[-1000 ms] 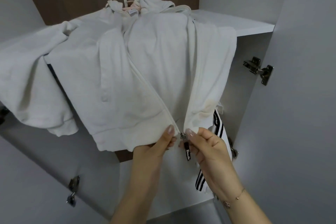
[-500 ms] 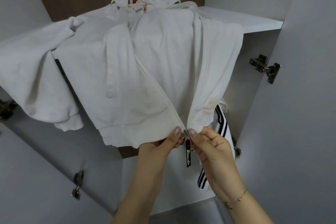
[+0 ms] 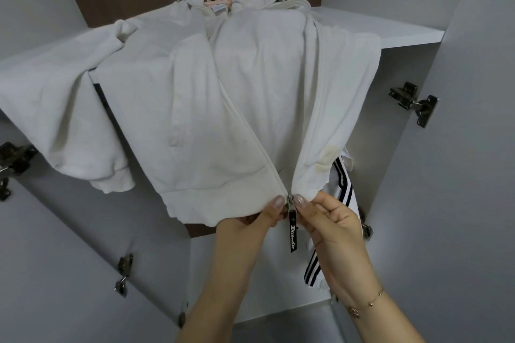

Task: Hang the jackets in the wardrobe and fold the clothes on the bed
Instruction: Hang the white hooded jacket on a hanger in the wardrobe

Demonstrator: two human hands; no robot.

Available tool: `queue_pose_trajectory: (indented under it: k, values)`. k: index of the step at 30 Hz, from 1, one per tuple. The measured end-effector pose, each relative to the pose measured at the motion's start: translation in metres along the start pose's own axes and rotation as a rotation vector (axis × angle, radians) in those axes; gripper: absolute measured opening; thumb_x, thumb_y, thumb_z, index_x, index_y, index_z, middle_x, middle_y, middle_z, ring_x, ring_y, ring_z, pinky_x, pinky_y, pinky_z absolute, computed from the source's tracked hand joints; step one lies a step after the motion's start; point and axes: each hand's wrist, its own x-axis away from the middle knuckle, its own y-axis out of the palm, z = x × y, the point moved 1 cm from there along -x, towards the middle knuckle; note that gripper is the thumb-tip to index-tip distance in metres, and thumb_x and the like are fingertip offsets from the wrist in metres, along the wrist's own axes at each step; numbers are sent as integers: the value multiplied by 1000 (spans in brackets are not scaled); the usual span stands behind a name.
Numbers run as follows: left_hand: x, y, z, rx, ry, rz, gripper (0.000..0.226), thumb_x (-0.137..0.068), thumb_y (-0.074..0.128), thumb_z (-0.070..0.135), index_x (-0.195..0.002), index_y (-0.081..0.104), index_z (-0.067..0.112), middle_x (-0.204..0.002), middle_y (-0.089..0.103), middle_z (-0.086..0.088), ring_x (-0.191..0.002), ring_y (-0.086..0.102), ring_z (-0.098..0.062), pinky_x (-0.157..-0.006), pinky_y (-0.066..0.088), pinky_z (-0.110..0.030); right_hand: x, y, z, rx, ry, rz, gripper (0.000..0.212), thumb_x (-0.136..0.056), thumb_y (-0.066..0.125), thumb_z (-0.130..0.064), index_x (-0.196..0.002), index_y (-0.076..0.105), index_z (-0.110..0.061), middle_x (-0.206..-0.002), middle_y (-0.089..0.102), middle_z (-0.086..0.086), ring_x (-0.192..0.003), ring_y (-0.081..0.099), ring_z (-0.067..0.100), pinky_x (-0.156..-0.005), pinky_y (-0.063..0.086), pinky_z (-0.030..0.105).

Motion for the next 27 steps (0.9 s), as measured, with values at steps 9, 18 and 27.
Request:
queue_pose_trajectory:
  k: [9,18,27]
  values:
    - [-3,-3,-4,-108,4,-33,4,-77,77,13,-77,74,14,-70,75,4,-66,69,-1,-58,49,-9,-5,6,-1,87,-17,70,39,-63,81,-26,-78,64,6,-74,66,18,-72,65,24,-73,56,25]
    - [-1,-55,0,-639,57,-332,45,-76,55,66,-83,76,26,-80,74,7,-67,66,-4,-64,50,-16,-11,9,10,75,80,95,28,-68,79,-24,-73,63,-1,-76,57,17,-70,56,24,-78,52,31]
    - [-29,-45,0,-1166,1280,-161,48,-87,71,15,-128,50,23,-96,65,-9,-82,61,-20,-70,53,-36,-12,13,14,-57,152,71,16,-76,73,-14,-79,68,0,-71,56,13,-62,58,14,-59,51,20]
